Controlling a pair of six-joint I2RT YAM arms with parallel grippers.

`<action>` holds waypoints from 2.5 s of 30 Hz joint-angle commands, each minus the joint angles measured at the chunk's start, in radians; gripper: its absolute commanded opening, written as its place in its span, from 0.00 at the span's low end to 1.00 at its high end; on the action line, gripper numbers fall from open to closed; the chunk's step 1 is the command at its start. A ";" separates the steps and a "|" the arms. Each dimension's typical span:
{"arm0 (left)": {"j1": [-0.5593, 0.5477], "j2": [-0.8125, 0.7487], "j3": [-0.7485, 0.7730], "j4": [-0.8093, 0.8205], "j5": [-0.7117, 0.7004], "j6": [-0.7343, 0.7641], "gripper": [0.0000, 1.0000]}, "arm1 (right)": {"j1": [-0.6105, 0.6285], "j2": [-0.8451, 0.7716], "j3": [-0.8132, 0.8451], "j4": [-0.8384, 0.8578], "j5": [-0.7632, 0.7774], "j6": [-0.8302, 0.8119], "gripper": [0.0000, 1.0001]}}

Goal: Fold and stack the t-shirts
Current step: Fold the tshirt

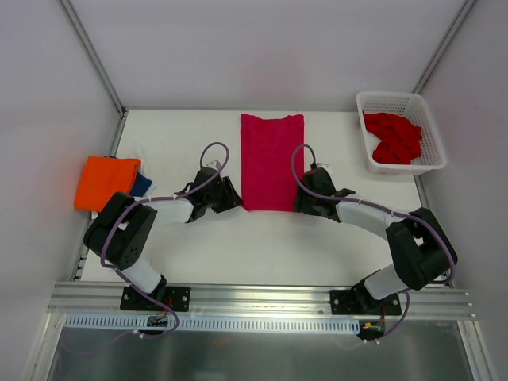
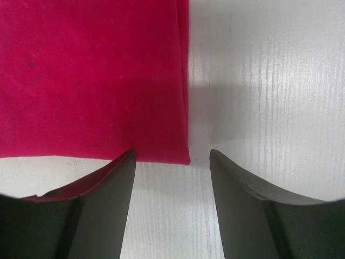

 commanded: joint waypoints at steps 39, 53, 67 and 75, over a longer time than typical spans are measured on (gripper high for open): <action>0.048 0.063 -0.097 0.290 0.177 -0.102 0.40 | -0.007 0.052 -0.031 0.073 -0.050 0.014 0.59; 0.048 0.174 -0.097 0.387 0.201 -0.134 0.37 | -0.007 0.073 -0.038 0.096 -0.058 0.020 0.59; 0.048 0.071 -0.078 0.235 0.135 -0.051 0.34 | -0.007 0.133 -0.044 0.188 -0.115 0.057 0.58; 0.048 0.066 -0.075 0.214 0.125 -0.041 0.34 | -0.009 0.162 -0.034 0.207 -0.141 0.065 0.56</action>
